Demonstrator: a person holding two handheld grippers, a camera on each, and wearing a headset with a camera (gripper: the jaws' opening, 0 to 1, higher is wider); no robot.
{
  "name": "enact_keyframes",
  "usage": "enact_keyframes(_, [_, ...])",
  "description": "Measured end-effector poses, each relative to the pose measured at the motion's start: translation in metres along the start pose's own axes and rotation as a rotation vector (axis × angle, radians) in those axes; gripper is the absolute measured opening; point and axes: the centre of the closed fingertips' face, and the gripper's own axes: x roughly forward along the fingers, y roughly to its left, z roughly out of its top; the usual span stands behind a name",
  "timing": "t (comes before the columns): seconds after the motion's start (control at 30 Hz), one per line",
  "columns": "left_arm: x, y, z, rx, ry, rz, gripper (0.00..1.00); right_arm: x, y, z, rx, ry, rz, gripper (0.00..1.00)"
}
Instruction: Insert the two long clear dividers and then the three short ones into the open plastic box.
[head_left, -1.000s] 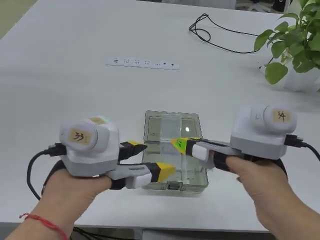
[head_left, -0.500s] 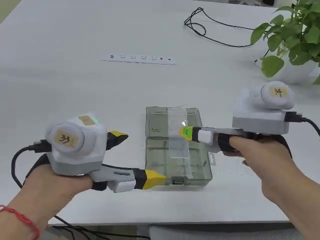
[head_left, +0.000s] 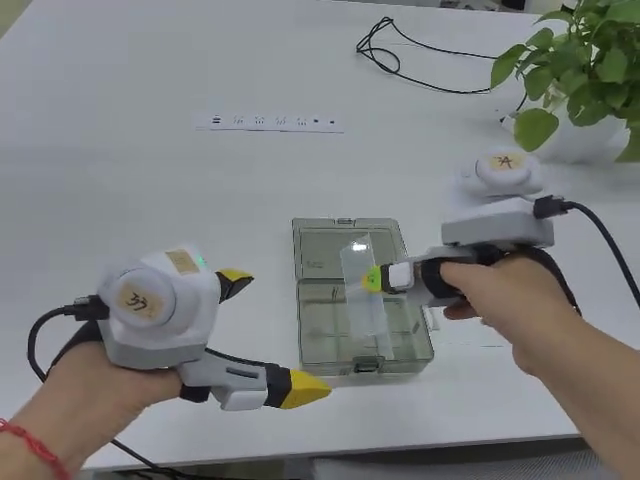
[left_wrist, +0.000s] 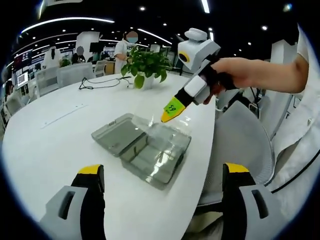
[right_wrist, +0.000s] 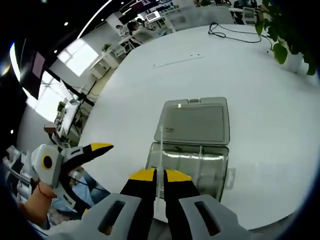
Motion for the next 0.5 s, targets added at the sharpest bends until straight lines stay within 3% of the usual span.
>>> enact_keyframes(0.07, [0.000, 0.000, 0.000, 0.001, -0.005, -0.005, 1.00, 0.003, 0.001, -0.003, 0.027, 0.033, 0.002, 0.07])
enact_keyframes(0.2, [0.000, -0.001, -0.001, 0.004, -0.006, -0.014, 1.00, 0.014, -0.011, -0.008, 0.059, 0.097, -0.032, 0.07])
enact_keyframes(0.5, [0.001, -0.004, -0.003, -0.007, -0.013, -0.023, 1.00, 0.024, -0.020, -0.017, 0.120, 0.147, -0.060, 0.07])
